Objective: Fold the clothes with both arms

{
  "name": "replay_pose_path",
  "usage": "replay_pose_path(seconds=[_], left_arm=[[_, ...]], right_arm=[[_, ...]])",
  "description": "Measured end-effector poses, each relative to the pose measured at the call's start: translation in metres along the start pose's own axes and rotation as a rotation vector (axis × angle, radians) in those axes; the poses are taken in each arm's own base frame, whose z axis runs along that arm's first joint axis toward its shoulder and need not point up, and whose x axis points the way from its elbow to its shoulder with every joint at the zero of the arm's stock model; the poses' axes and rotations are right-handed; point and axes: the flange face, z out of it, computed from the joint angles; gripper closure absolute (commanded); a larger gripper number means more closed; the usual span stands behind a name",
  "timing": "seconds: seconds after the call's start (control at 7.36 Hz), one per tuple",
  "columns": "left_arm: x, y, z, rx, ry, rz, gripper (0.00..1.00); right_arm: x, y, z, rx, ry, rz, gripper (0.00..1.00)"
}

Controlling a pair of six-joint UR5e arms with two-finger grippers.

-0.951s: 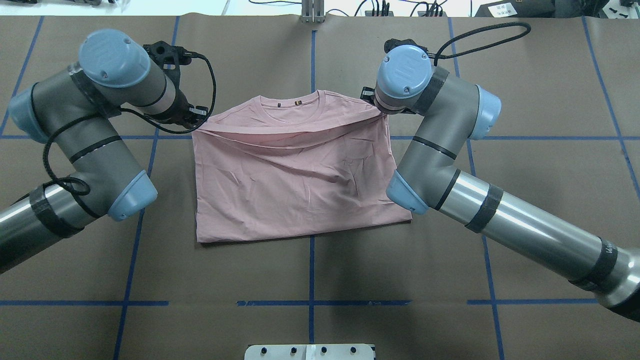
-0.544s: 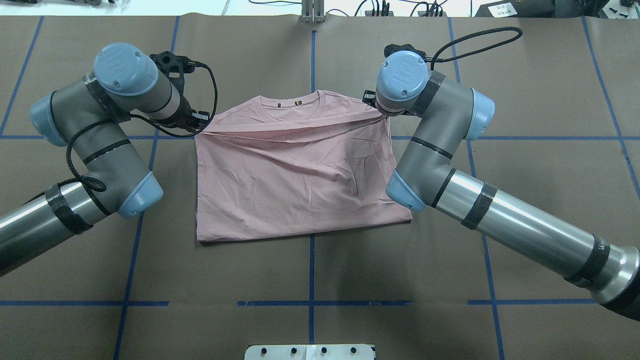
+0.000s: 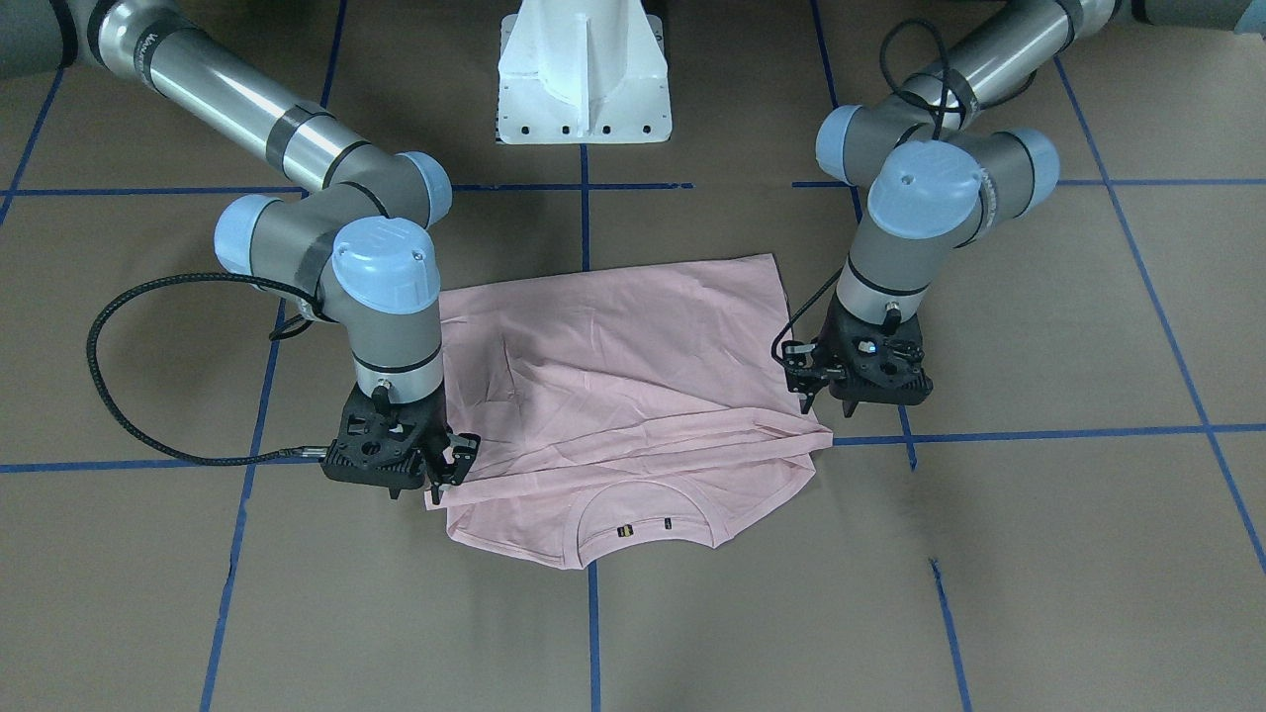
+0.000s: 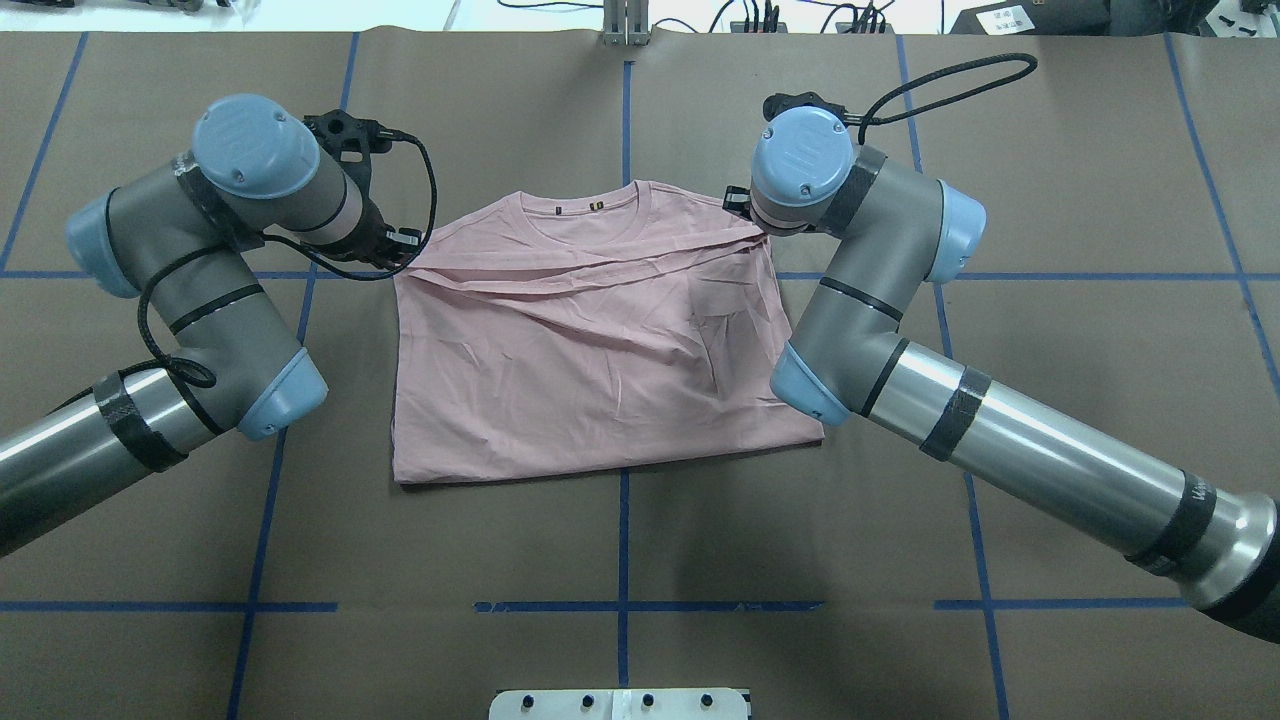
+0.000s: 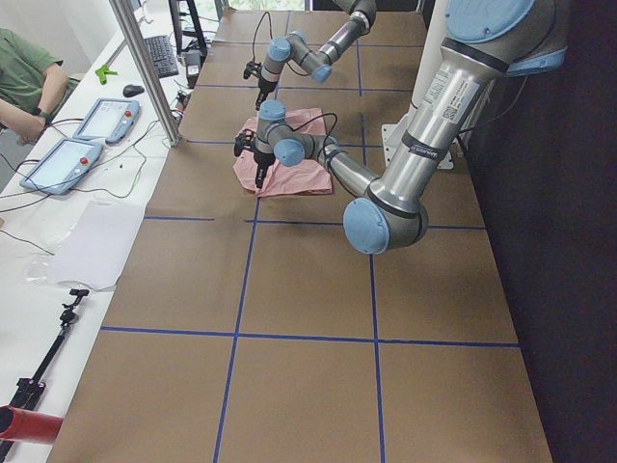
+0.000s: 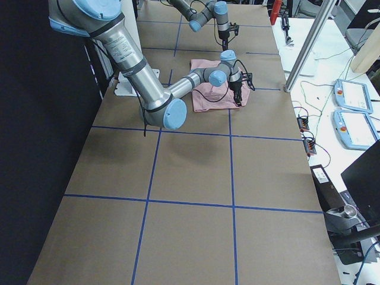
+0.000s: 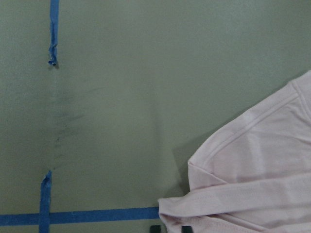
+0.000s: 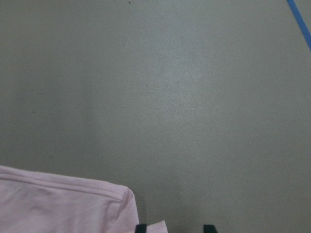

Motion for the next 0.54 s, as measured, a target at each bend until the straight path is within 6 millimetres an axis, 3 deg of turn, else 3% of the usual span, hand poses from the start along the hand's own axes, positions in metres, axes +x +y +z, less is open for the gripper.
replay_pose_path(seconds=[0.27,0.41,0.54], left_arm=[[-0.006,0.044,-0.042,0.018,0.069,-0.008,0.00],[-0.005,0.079,-0.052,0.000,0.103,-0.040,0.07],[-0.005,0.113,-0.050,-0.028,0.124,-0.078,0.20]], right_arm=[[0.054,-0.022,-0.028,-0.080,-0.085,-0.124,0.00],[0.075,-0.025,-0.037,-0.090,-0.104,-0.162,0.00],[0.085,-0.024,-0.040,-0.091,-0.111,-0.179,0.00]])
